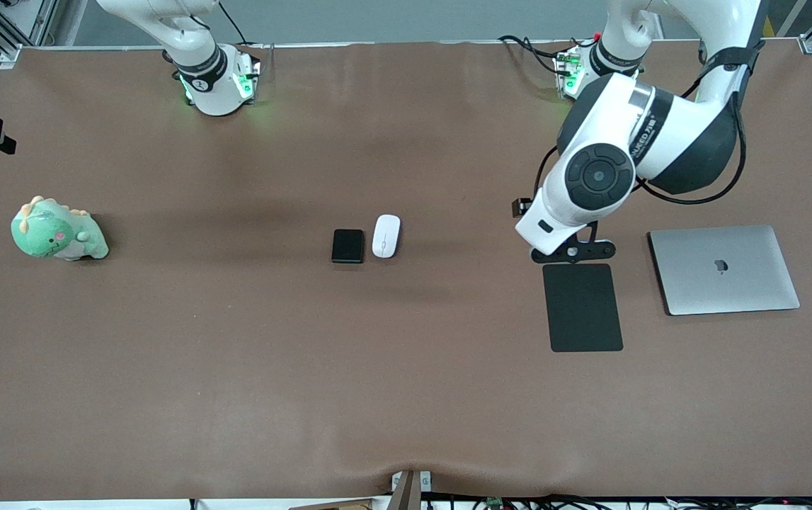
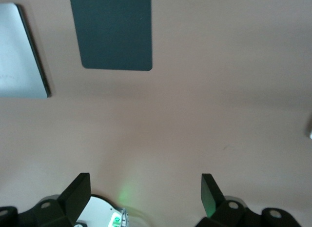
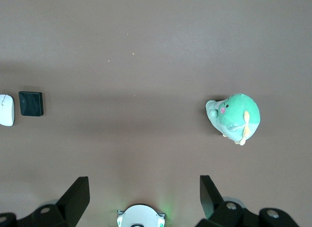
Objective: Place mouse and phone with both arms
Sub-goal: 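Move the left gripper over the white mouse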
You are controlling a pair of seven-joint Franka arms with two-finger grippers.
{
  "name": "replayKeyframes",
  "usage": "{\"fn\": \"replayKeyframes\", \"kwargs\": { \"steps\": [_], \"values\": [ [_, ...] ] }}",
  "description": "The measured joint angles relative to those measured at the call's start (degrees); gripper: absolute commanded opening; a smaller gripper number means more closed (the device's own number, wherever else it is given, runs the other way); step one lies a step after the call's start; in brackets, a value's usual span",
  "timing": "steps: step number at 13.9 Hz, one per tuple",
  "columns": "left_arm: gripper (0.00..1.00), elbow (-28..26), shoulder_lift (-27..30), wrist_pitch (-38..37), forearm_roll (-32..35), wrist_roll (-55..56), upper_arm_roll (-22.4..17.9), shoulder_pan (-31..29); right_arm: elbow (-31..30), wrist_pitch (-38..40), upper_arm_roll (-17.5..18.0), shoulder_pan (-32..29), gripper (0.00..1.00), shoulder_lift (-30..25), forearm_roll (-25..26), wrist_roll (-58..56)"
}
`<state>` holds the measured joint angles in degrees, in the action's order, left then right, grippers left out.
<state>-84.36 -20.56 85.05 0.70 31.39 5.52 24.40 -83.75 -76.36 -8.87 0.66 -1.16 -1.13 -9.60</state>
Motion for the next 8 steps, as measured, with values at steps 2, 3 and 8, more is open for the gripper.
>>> {"fn": "replayKeyframes", "kwargs": {
  "steps": [2, 3, 8],
  "values": [
    [1.0, 2.8, 0.1, 0.0, 0.0, 3.4, 0.0, 1.7, 0.0, 0.0, 0.0, 0.0, 1.0, 0.0, 0.0, 0.0],
    [1.0, 4.7, 0.2, 0.1, 0.0, 5.1, 0.1, 2.7, 0.0, 0.0, 0.0, 0.0, 1.0, 0.0, 0.0, 0.0],
    [1.0, 7.2, -0.8, 6.9, -0.3, 13.6, 1.9, 11.0, 0.0, 0.0, 0.0, 0.0, 1.0, 0.0, 0.0, 0.0]
  ]
}}
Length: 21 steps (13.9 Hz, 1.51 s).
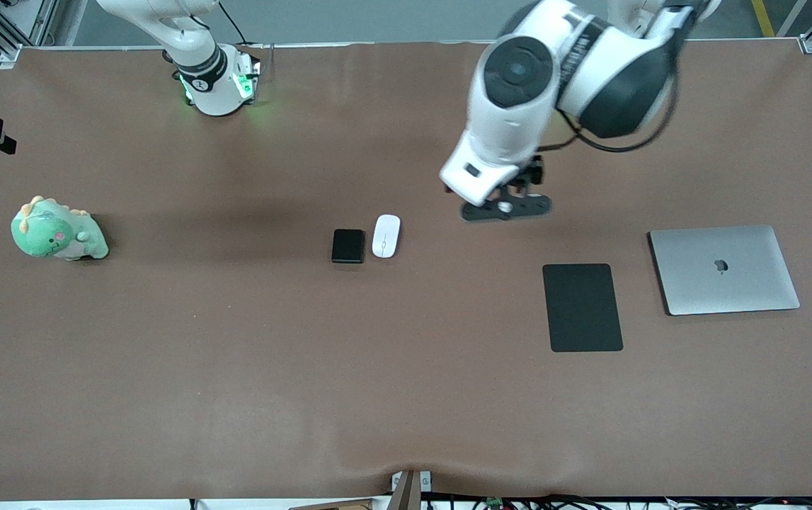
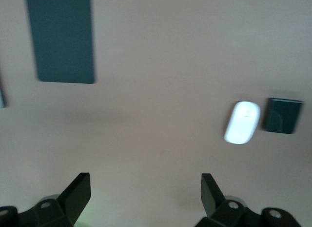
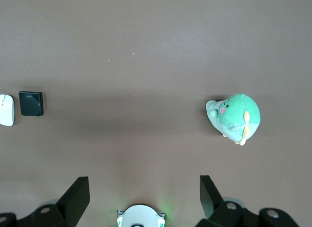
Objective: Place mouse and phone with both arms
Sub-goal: 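Move the left gripper over the white mouse, then lower the left gripper and close it on the white mouse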
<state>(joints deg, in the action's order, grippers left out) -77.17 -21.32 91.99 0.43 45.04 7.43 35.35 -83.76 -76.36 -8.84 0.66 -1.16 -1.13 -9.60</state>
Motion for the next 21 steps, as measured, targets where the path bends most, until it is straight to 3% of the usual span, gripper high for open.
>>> {"fn": "replayKeyframes", "kwargs": {
  "steps": [4, 8, 11, 16, 21],
  "values": [
    [1.0, 0.0, -1.7, 13.1, -2.1, 6.5, 0.2, 5.5, 0.0, 0.0, 0.0, 0.0, 1.0, 0.0, 0.0, 0.0],
    [1.0, -0.4, -5.8, 23.9, -9.9, 7.1, 0.2, 6.2, 0.0, 0.0, 0.0, 0.0, 1.0, 0.0, 0.0, 0.0],
    [1.0, -1.3, -8.9, 25.4, -11.3, 7.1, 0.2, 6.2, 0.0, 0.0, 0.0, 0.0, 1.0, 0.0, 0.0, 0.0],
    [1.0, -5.8, -9.0, 26.4, -12.2, 6.9, 0.9, 7.1, 0.0, 0.0, 0.0, 0.0, 1.0, 0.0, 0.0, 0.0],
    [1.0, -15.3, -9.0, 37.8, -8.7, 6.9, 1.2, 12.4, 0.0, -1.1, -0.3, -0.1, 1.0, 0.2, 0.0, -1.4]
  ]
}}
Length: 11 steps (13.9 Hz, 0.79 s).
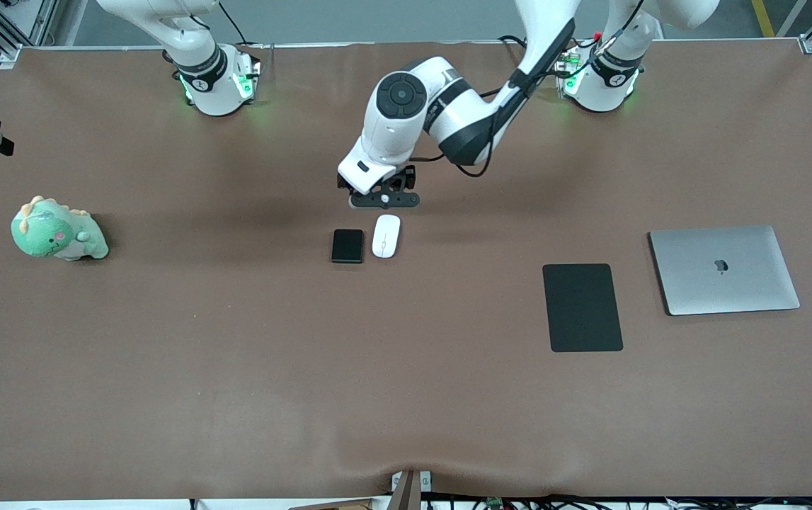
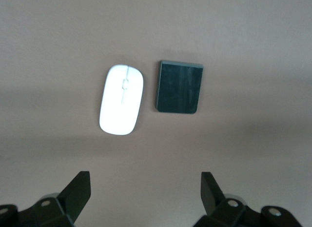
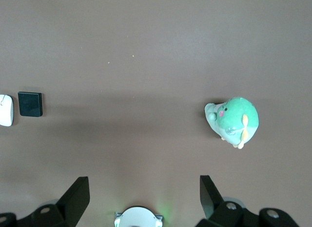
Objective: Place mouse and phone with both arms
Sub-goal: 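Lower the left gripper and close it on the white mouse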
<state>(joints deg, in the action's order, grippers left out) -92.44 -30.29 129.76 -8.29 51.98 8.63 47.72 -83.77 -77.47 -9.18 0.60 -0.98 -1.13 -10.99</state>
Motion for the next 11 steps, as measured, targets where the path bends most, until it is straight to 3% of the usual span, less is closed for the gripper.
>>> {"fn": "replayKeyframes", "kwargs": {
  "steps": [5, 8, 11],
  "values": [
    [1.0, -5.4, -0.2, 4.3, 6.3, 0.4, 0.0, 2.7, -0.2, -2.7, -0.2, 0.0, 1.0, 2.0, 0.1, -0.6],
    [1.0, -5.6, -1.6, 7.0, 11.4, 0.4, -0.5, 2.3, -0.2, -5.4, -0.2, -0.1, 1.0, 4.6, 0.1, -0.6],
    [1.0, -4.4, -4.9, 12.4, 12.1, 0.4, -0.9, 0.8, -0.2, -7.4, -0.3, -0.1, 1.0, 6.3, 0.2, -0.7]
  ]
}}
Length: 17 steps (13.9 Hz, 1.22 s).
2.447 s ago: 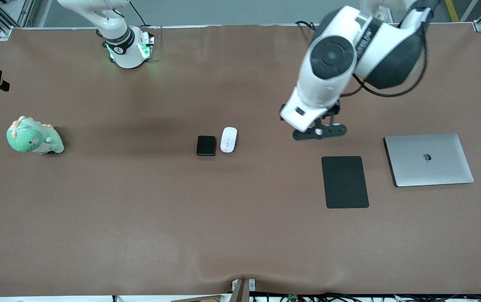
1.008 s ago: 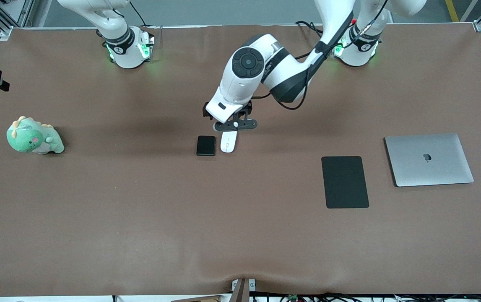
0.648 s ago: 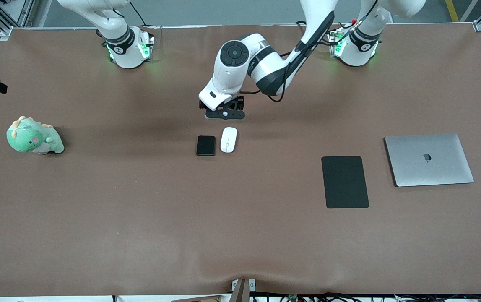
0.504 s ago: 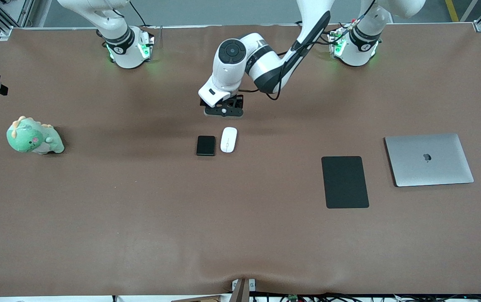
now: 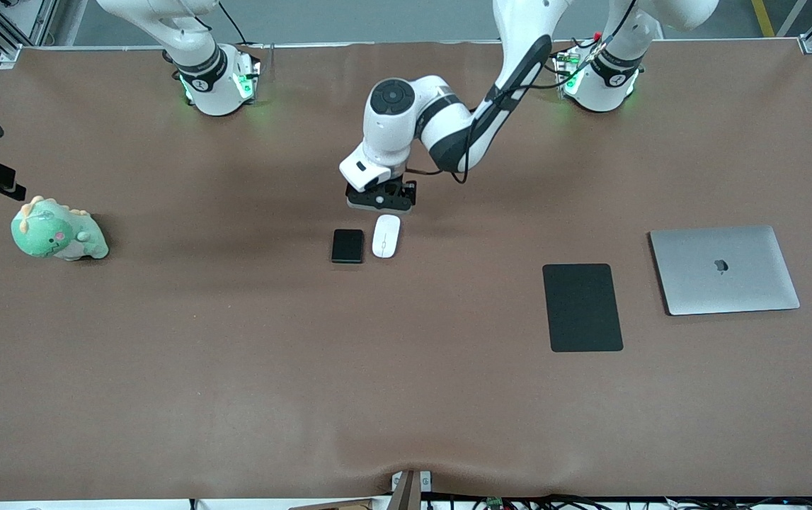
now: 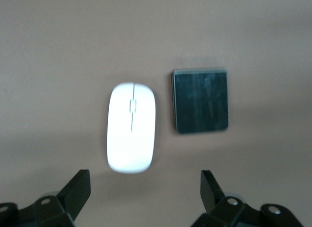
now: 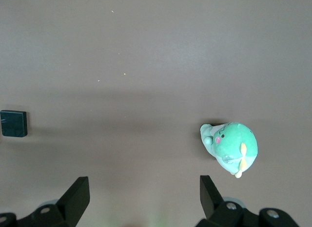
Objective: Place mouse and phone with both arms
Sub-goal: 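Lower the left gripper and close it on the white mouse, then lift the mouse with the left gripper while the right gripper reaches the phone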
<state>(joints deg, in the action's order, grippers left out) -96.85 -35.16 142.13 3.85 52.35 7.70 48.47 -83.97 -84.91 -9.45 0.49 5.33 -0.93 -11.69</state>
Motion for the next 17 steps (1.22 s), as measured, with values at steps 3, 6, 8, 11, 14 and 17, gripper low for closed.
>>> {"fn": "replayKeyframes", "kwargs": {
  "steps": [3, 6, 8, 11, 14, 17],
  "values": [
    [1.0, 4.0, -4.7, 0.7, 3.0, -0.6, -0.1, -1.8, 0.0, -1.2, 0.0, 0.0, 1.0, 1.5, 0.1, -0.1],
    [1.0, 5.6, -7.4, 0.7, 6.9, -0.6, -0.1, -1.9, -0.1, -3.5, 0.0, 0.0, 1.0, 4.1, 0.1, -0.1],
    [1.0, 5.6, -8.3, 0.7, 7.7, -0.7, -0.1, -1.7, -0.1, -5.5, 0.0, 0.0, 1.0, 5.2, 0.1, -0.1],
    [1.0, 5.6, -9.4, 0.7, 8.7, -0.7, -0.1, -1.4, -0.3, -6.9, 0.0, 0.0, 1.0, 7.8, 0.1, -0.1],
    [1.0, 5.7, -10.7, 0.7, 8.7, -0.7, -0.1, -1.1, -0.6, -8.6, 0.1, 0.0, 1.0, 11.4, 0.0, -0.2],
    [1.0, 6.2, -11.6, 0.8, 8.7, -0.6, -0.1, -0.8, -0.6, -9.5, 0.2, 0.0, 1.0, 14.0, -0.1, -0.2]
  ]
}}
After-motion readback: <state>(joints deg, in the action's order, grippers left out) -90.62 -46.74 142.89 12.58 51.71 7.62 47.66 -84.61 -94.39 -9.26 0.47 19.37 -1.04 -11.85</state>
